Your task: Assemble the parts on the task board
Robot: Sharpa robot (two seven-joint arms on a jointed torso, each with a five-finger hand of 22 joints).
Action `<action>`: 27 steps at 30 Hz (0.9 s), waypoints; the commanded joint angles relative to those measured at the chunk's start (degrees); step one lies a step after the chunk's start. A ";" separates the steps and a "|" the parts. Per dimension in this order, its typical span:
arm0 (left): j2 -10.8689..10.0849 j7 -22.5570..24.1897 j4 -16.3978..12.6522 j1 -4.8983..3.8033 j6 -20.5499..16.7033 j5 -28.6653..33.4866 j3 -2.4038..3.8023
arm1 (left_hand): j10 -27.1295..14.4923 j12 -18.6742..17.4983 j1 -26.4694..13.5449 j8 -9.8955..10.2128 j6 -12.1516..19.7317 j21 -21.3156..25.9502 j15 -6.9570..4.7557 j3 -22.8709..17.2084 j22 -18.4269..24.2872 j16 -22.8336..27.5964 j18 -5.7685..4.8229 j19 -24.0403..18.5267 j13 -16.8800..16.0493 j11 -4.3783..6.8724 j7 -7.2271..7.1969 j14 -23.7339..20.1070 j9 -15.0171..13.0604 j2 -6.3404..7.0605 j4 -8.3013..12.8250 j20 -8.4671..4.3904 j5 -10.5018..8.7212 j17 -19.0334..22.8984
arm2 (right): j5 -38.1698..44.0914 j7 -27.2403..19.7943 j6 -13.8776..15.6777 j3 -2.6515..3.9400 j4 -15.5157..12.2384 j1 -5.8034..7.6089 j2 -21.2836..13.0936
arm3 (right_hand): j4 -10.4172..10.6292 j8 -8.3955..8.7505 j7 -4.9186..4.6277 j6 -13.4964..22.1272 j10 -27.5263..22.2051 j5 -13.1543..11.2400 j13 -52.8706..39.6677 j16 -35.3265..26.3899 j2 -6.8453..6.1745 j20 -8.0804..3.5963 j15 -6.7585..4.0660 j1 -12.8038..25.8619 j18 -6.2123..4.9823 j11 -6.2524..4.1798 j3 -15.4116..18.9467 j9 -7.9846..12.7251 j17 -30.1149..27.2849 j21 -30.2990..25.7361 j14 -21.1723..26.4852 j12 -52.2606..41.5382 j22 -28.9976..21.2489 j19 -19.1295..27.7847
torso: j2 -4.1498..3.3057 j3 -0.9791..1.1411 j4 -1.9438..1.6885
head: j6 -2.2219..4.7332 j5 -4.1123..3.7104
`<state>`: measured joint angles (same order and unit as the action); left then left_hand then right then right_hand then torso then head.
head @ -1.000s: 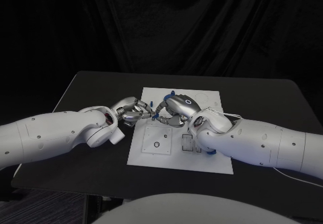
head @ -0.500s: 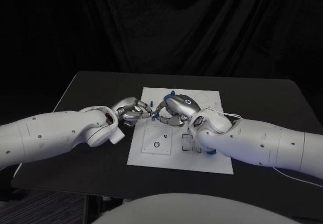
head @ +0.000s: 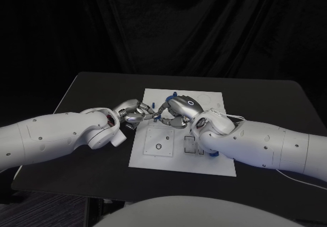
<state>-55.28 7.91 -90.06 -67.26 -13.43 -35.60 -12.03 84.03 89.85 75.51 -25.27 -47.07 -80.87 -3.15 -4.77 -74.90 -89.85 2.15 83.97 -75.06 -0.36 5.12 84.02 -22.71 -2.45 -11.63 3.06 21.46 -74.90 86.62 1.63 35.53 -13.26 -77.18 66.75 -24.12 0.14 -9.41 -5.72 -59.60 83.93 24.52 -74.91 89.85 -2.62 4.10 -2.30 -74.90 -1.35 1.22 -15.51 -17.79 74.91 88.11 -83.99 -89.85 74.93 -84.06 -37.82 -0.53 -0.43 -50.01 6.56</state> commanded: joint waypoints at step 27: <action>0.50 -0.81 -0.07 0.04 1.35 -0.32 -0.05 | 5.97 0.15 5.00 -2.71 -3.24 0.25 -0.03 -9.50 -12.19 -0.15 0.06 1.99 -14.94 0.17 -0.16 5.98 -2.40 1.55 7.96 0.01 14.33 -15.10 | 0.12 -2.29 2.83 0.17 -1.37 0.03 0.11 | 0.26 3.95 -1.96 5.98 6.07 -4.14 -15.09 0.15 -0.12 0.89 1.39 0.93 0.50 1.84 -0.60 0.78 15.09 -1.03 -6.01 -0.15 13.91 -4.24 | 0.00 -0.01 -0.01 | 0.01 0.82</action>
<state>-55.10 7.86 -89.86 -67.28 -12.84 -35.57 -11.97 83.94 89.85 80.91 -25.62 -49.49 -80.65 -3.07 -8.84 -74.94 -89.85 2.15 84.20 -75.00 -0.45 5.86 83.94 -21.20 -1.44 -8.85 3.28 35.33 -74.90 86.58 1.06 35.80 -13.35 -77.88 66.73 -24.26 0.23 -5.75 -7.48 -54.03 84.01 20.73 -74.91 89.85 -2.66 4.66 -1.15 -74.86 -1.35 2.77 -15.93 -17.12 74.91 87.30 -84.07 -89.85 74.92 -83.99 -37.81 -0.54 -0.43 -50.01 7.33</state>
